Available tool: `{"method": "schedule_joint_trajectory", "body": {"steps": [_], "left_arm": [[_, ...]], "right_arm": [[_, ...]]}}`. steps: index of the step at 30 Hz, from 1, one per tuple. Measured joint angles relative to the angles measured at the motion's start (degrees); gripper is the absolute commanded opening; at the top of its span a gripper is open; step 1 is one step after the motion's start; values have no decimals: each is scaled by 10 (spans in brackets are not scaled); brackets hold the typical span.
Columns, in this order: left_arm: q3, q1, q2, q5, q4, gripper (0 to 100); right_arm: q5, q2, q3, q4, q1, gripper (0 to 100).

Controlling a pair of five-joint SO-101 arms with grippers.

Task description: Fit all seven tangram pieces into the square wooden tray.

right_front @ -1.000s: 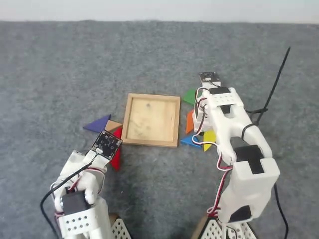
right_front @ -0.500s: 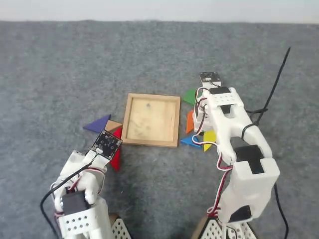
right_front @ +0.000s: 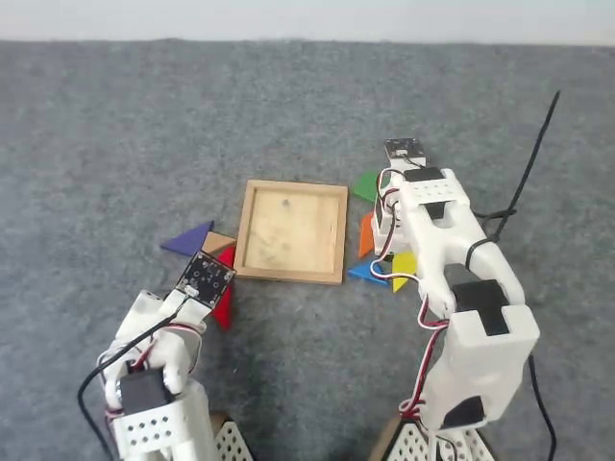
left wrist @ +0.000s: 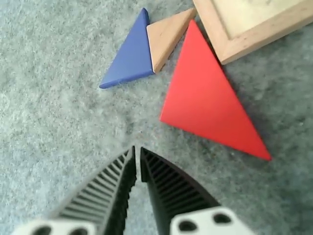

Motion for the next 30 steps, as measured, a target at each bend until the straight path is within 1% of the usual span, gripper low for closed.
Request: {"method": "schedule_joint_trajectory", "body": {"steps": [24, 30], "left_arm": [[0, 0, 0, 0, 0, 15], [0, 0, 0, 0, 0, 15]], "right_arm": [[0, 0, 0, 0, 0, 244], [0, 0, 0, 0, 3, 146]]}}
